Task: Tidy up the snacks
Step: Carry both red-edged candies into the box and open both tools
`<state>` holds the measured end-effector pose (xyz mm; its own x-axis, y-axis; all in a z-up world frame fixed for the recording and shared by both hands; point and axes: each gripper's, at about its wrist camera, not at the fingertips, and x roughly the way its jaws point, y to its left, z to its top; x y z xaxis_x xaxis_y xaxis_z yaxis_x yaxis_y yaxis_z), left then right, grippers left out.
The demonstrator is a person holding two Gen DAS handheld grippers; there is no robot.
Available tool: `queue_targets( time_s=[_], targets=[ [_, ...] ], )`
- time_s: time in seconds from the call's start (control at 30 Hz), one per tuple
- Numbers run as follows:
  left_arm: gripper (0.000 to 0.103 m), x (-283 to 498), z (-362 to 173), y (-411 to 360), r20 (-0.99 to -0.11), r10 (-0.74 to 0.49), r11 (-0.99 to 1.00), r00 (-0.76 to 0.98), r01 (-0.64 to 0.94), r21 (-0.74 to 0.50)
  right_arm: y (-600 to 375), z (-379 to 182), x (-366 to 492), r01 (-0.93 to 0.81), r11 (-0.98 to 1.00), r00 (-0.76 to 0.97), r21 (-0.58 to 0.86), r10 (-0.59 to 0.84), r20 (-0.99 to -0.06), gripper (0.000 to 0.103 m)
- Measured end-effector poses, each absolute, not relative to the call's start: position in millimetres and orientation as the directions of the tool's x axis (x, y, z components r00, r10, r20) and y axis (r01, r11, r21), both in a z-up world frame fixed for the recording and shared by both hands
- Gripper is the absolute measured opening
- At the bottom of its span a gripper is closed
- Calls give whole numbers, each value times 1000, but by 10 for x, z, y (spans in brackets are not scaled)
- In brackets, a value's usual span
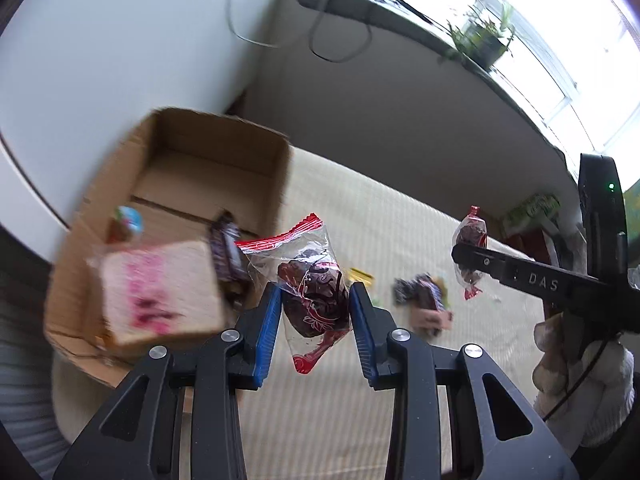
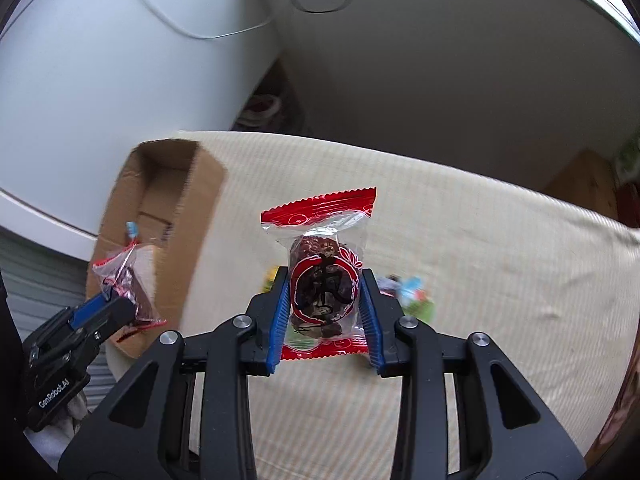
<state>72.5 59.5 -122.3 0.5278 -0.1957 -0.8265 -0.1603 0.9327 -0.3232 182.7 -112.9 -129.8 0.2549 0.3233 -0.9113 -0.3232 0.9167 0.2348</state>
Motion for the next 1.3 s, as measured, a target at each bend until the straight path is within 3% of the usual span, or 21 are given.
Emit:
queue_targets(
  time_s=[0.6,1.2,1.23,1.3],
  targets=[
    [34,702,-1168,1136,-825,-75,939,560,-237,-247,10,-1116,1889,-503,832,229,233,388,-893,34],
    [34,685,-1268,1416,-830,-58,919,555,-296,-262,645,-1124,1912,-574,779,179,252,420,-890,35],
    [34,688,-1261,1409,-830,-54,923,555,-290,-254,657,-1123,1925,-573,779,172,254,418,-892,36],
    [34,681,-1243,1385,-829,-44,931,557,-279,-237,660,-1121,1934,-569,779,164,264,421,-892,50]
  ],
)
